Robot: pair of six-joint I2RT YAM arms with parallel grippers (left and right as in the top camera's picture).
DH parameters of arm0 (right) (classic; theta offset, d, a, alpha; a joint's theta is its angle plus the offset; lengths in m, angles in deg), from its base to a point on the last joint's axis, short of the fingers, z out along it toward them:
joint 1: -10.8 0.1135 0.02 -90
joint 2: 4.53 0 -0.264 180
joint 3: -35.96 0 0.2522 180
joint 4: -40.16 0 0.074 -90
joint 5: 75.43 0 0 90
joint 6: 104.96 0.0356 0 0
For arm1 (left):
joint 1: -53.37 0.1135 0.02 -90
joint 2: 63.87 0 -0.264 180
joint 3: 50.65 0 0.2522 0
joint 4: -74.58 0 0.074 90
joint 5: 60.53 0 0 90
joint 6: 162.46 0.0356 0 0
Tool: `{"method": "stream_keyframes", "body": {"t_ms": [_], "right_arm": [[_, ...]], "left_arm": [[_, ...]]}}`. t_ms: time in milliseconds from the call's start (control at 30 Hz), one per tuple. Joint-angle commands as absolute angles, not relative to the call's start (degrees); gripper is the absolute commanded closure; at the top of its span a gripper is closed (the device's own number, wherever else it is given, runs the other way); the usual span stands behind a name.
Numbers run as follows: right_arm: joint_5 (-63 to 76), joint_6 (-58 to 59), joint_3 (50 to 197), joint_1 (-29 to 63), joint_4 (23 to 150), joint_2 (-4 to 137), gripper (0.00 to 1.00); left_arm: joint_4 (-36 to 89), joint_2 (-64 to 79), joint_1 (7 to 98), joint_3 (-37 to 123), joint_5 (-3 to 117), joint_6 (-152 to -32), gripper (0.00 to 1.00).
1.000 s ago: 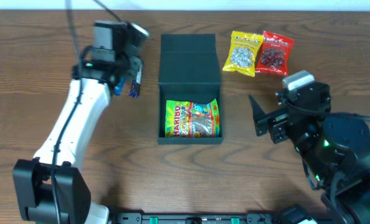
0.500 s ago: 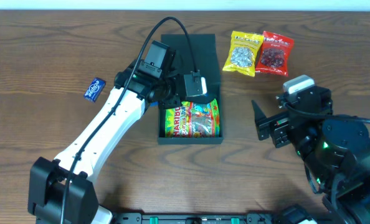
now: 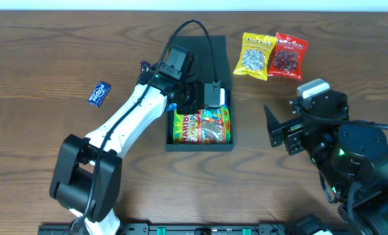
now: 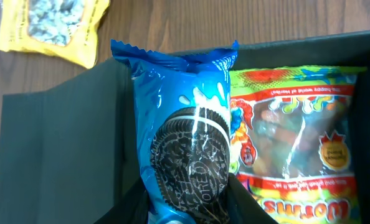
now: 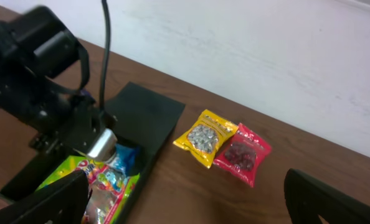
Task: Pack container
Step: 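Carry the Oreo pack into the box above the Haribo bag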
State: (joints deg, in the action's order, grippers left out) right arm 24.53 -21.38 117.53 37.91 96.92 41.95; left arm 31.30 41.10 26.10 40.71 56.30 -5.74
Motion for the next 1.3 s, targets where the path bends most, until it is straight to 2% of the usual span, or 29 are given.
{"method": "stream_keyframes", "body": {"t_ms": [0, 167, 200, 267, 300, 467, 867, 1033, 1267], "right_arm": [[25.10, -20.59, 118.27, 37.39, 97.03, 41.84, 0.01], [25.12, -20.59, 118.27, 37.39, 97.01, 41.86, 0.01], [25.10, -20.59, 118.27, 37.39, 97.01, 41.88, 0.01], [25.10, -20.59, 118.27, 37.39, 97.01, 41.86, 0.01], [25.10, -20.59, 118.27, 37.39, 97.03, 41.86, 0.01], [25.10, -20.59, 118.27, 37.39, 97.05, 41.86, 0.01], [25.10, -19.63, 118.25, 37.39, 94.89, 47.56, 0.01], [25.12, -19.23, 118.25, 36.56, 87.53, 53.93, 0.01], [24.59, -17.14, 118.27, 29.50, 76.88, 66.27, 0.01]], "left_arm": [[32.00, 43.35, 25.80, 41.23, 57.61, -4.28, 0.94], [33.35, 44.73, 25.80, 41.23, 57.61, -4.32, 0.94], [34.12, 44.73, 25.80, 41.23, 57.61, -4.32, 0.90], [36.30, 44.73, 25.80, 41.23, 57.59, -5.18, 0.43], [37.68, 44.73, 25.80, 41.23, 57.48, -6.68, 0.05], [42.97, 44.60, 25.82, 41.23, 50.33, -18.55, 0.05], [42.86, 33.23, 27.66, 41.26, 30.29, -44.82, 0.05], [42.42, 26.02, 32.29, 41.26, 30.11, -52.52, 0.05], [38.95, 19.05, 40.57, 41.26, 30.13, -62.44, 0.05]]}}
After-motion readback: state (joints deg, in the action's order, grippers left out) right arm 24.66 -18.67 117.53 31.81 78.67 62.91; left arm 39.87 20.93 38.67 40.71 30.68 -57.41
